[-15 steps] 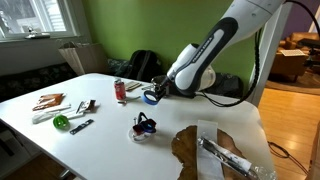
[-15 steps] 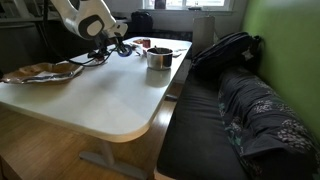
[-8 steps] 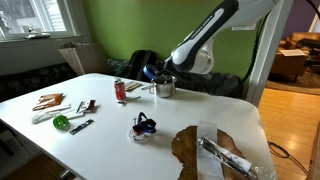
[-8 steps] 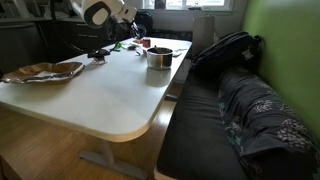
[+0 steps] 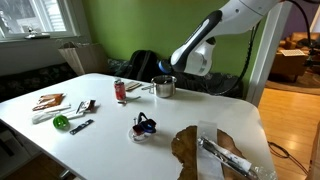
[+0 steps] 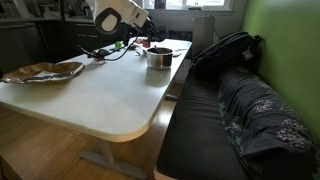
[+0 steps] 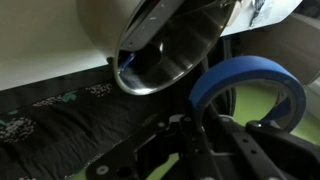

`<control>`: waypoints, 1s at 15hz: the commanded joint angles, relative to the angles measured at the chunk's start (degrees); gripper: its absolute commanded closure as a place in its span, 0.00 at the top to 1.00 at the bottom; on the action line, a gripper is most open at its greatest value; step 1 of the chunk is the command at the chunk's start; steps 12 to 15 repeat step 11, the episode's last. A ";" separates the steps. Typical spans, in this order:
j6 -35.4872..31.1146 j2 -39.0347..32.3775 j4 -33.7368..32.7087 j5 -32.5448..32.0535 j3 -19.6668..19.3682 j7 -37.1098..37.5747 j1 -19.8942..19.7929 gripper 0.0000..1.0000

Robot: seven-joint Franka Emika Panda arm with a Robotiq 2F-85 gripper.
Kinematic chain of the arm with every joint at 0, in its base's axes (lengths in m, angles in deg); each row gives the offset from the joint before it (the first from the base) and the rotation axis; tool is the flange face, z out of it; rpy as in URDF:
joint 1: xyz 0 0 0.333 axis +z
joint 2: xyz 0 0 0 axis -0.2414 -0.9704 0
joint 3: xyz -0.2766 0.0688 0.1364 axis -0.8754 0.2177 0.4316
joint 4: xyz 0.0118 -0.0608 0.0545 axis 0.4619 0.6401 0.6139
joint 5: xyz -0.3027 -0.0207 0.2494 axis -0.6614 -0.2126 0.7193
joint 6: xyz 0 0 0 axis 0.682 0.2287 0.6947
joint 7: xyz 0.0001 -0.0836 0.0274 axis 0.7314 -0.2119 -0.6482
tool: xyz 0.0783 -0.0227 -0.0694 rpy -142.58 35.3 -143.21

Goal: Put the blue masking tape in the silver pot

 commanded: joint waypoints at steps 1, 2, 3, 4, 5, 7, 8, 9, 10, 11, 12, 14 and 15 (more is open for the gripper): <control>1.17 -3.79 -2.95 7.57 -6.81 0.92 6.51 0.46; 1.05 -4.26 -3.43 8.16 -6.87 1.05 7.00 0.53; 1.09 -4.16 -3.46 8.54 -6.78 1.02 7.40 0.62; 0.71 -4.23 -3.85 8.47 -6.35 1.03 7.49 0.69; -0.07 -3.61 -3.67 7.82 -5.18 1.08 7.17 0.75; -2.46 -1.01 -2.44 4.34 -0.63 1.15 5.19 0.91; -4.16 0.35 -2.50 4.61 3.62 -2.40 3.16 0.99; -7.08 1.48 -1.13 -2.01 6.72 1.36 1.50 1.00; -10.34 2.47 -0.38 -6.49 10.54 2.61 -0.58 1.00; -6.95 -0.51 -3.43 -0.46 4.46 0.53 3.33 0.96; -6.95 -0.51 -3.43 -0.46 4.46 0.53 3.33 0.96; -6.95 -0.51 -3.43 -0.46 4.46 0.53 3.33 0.96; -6.95 -0.51 -3.43 -0.46 4.46 0.53 3.33 0.96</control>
